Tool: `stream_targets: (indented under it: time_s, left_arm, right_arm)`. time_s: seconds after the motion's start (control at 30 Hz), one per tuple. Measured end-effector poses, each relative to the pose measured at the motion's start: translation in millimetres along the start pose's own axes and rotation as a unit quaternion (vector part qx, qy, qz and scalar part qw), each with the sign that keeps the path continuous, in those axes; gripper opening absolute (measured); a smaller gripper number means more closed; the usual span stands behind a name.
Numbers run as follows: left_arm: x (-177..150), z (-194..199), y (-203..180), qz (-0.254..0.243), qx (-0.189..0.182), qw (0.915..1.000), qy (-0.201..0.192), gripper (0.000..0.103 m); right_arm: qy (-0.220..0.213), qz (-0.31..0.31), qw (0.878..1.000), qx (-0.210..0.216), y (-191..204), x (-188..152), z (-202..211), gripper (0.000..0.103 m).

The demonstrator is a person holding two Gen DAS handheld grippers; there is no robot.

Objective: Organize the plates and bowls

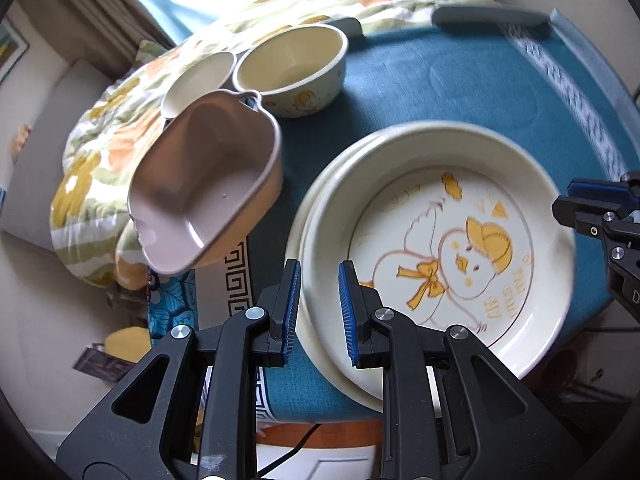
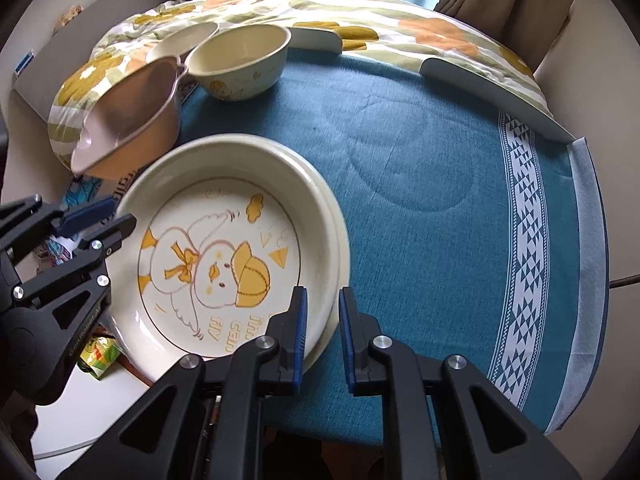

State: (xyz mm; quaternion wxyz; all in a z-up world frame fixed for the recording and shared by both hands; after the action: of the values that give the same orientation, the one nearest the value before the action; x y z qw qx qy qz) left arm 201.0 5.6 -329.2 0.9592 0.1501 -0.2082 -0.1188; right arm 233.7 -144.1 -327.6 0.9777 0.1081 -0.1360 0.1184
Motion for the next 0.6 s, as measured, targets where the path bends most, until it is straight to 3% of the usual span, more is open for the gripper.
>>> stream_targets:
  time_s: [0.03, 0.07, 0.1, 0.13, 0.17, 0.2, 0.27, 0.4, 0.5, 0.6]
  left_arm:
    - [4.7, 3.0, 5.1, 0.014, -0.008, 0.9999, -0.002, 0.018]
    - [9.7, 5.6, 11.5, 0.026, -0.01, 0.9996, -0.003, 0.024]
    - [14.6, 8.1, 18.2, 0.039, -0.011, 0.9992, -0.002, 0.032]
    - [20.1, 11.4, 26.4, 0.057, -0.014, 0.9983, -0.006, 0.06]
    - [25.4, 15.3, 34.9, 0.075, -0.015, 0.997, -0.014, 0.09]
    - [31.1, 21.0, 44.8, 0.095, -0.016, 0.9949, -0.027, 0.098]
    - [39.6, 30.4, 64.4, 0.126, -0.01, 0.9908, -0.049, 0.103]
    - [41.7, 30.0, 100.7, 0.178, -0.008, 0.9835, -0.033, 0.103]
    - [33.2, 23.0, 127.8, 0.209, -0.003, 0.9777, -0.021, 0.103]
    - [24.7, 10.2, 149.6, 0.228, -0.012, 0.9736, -0.006, 0.102]
  right_arm:
    - [-0.005, -0.008, 1.0, 0.008, -3.8, 5.1, 4.4, 0.014]
    - [-0.013, -0.015, 1.0, 0.017, -7.6, 10.7, 9.3, 0.017]
    - [-0.02, -0.02, 0.999, 0.026, -10.4, 16.1, 13.5, 0.03]
    - [-0.03, -0.024, 0.999, 0.038, -13.4, 22.8, 18.5, 0.042]
    - [-0.041, -0.026, 0.998, 0.047, -16.0, 30.0, 23.5, 0.078]
    - [-0.055, -0.025, 0.997, 0.055, -18.1, 37.7, 28.8, 0.102]
    - [-0.079, -0.019, 0.995, 0.064, -19.5, 51.7, 37.3, 0.103]
    - [-0.111, 0.019, 0.988, 0.106, -9.6, 83.4, 48.7, 0.103]
    - [-0.091, 0.061, 0.986, 0.128, 11.4, 103.4, 46.5, 0.103]
    - [-0.1, 0.086, 0.983, 0.13, 34.8, 121.9, 43.7, 0.103]
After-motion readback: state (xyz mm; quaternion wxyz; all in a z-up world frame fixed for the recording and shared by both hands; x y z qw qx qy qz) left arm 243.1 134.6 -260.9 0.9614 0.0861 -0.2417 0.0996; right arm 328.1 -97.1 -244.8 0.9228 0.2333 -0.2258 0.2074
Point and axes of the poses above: each gripper's, at about its wrist camera, not at the fingertips, and z roughly against the way its jaws point, y to its left, x to its top, the point moved 9 cm from there along -z, roughly the way its jaws point, and after that the axes turned 7 degrees about x, right-handed, at the moved point
